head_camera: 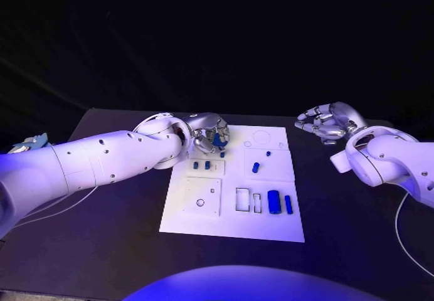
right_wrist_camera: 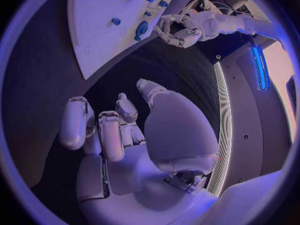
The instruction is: Assemble the parts on the task board
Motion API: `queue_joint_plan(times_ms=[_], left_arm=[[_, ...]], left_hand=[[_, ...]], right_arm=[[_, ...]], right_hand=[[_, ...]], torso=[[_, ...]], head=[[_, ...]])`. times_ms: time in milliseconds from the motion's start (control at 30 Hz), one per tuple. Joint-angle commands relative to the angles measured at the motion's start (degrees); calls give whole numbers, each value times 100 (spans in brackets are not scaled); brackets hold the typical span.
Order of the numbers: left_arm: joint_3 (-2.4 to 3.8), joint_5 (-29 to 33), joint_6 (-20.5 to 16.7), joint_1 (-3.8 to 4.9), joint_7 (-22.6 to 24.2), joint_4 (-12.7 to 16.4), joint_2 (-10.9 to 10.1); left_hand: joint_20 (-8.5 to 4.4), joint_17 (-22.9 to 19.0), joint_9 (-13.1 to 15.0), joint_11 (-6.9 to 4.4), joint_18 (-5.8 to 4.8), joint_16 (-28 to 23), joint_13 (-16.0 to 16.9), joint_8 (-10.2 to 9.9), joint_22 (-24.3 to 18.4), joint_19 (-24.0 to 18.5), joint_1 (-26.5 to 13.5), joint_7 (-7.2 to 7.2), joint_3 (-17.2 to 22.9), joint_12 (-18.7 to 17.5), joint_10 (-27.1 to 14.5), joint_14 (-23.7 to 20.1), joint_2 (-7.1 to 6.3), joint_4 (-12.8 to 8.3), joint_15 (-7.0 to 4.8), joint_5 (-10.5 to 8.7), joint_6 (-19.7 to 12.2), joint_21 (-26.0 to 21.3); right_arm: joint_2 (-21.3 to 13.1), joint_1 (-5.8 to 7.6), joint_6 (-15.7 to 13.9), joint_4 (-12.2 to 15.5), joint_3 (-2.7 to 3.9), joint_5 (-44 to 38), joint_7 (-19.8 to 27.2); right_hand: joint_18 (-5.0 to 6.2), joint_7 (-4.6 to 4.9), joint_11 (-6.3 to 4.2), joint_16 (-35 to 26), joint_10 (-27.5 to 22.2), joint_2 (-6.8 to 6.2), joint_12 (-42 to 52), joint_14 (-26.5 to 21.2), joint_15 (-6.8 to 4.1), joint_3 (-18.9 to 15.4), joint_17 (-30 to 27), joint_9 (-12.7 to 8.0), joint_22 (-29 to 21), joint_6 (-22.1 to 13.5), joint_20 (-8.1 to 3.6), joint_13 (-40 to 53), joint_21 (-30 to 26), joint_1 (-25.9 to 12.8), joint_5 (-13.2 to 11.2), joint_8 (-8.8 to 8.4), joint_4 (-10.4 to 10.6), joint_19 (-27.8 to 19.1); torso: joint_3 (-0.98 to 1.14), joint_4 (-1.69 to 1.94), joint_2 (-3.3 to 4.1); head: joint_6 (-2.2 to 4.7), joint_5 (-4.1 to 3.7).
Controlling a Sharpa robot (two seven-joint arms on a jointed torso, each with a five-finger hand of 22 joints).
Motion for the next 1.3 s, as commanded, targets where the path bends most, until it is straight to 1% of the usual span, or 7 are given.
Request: queue_joint_plan(times_ms=[33,200,367,667,900,1067,1300], left_arm=[[-14,-711,400,-7,100,-90,79],[-31,-937,671,-11,-28,-183,160],[-34,-1078,803,-13,-146,-238,222],[-35,-1143,817,-14,-234,-316,329],[-35,-1161,809,-16,-292,-368,391],[-35,-1166,838,-20,-312,-408,429],[-35,-1166,877,-48,-315,-499,499]], left_hand=[[5,151,-21,1,75,182,-38,-41,47,35,-6,2,-6,-36,49,124,-3,-37,1,-18,68,74],[13,297,-39,8,74,358,-84,-63,93,27,-34,-15,-10,-75,41,199,-3,-45,10,-19,135,142],[15,471,-59,-1,78,552,-120,-93,146,30,-57,-44,3,-83,110,300,8,-53,6,-17,218,223],[-3,644,-88,-34,84,772,-168,-142,220,49,-37,-32,77,-91,243,430,60,-86,-21,-13,342,343],[-40,1029,-110,-71,85,1076,-217,-184,322,92,14,-23,209,-111,389,683,159,-153,-58,-29,484,515],[-49,1107,-116,-80,85,1145,-232,-199,353,101,19,-19,241,-122,424,740,179,-175,-65,-37,518,567],[-53,1155,-123,-83,85,1186,-242,-216,370,106,13,-17,254,-131,440,774,183,-185,-68,-43,524,596]], right_arm=[[6,-5,17,6,1,3,63],[0,-7,9,16,1,3,66],[3,-8,6,19,1,3,68],[7,-8,3,24,1,2,68],[12,-8,6,27,1,1,67],[18,-8,9,23,1,1,66],[24,-9,17,25,1,1,61]], right_hand=[[84,4,-5,-30,-38,-32,-16,329,-35,1,393,8,104,-53,-7,-7,-27,22,18,27,40,-45],[87,4,-5,-33,-41,-28,-18,327,-35,6,387,8,96,-55,-7,-10,-38,28,24,31,39,-50],[87,4,-5,-33,-41,-28,-18,327,-35,6,387,8,96,-55,-7,-10,-38,28,24,31,39,-50],[87,4,-5,-33,-41,-28,-18,327,-35,6,387,8,96,-55,-7,-10,-38,28,24,31,39,-50],[88,4,-5,-37,-51,-25,-24,326,-35,9,382,9,91,-56,-7,-20,-47,31,30,38,41,-54],[88,4,-5,-37,-51,-25,-24,326,-35,9,382,9,91,-56,-7,-20,-47,31,30,38,41,-54],[88,4,-5,-37,-51,-25,-24,326,-35,9,382,9,91,-56,-7,-20,-47,31,30,38,41,-54]], torso=[[7,1,-5],[7,0,-1],[8,3,-6],[7,-3,-2],[6,4,-2],[9,11,-7],[8,8,-4]], head=[[10,-11],[20,-21],[18,-35],[11,-46],[5,-59],[0,-23],[-10,-38]])
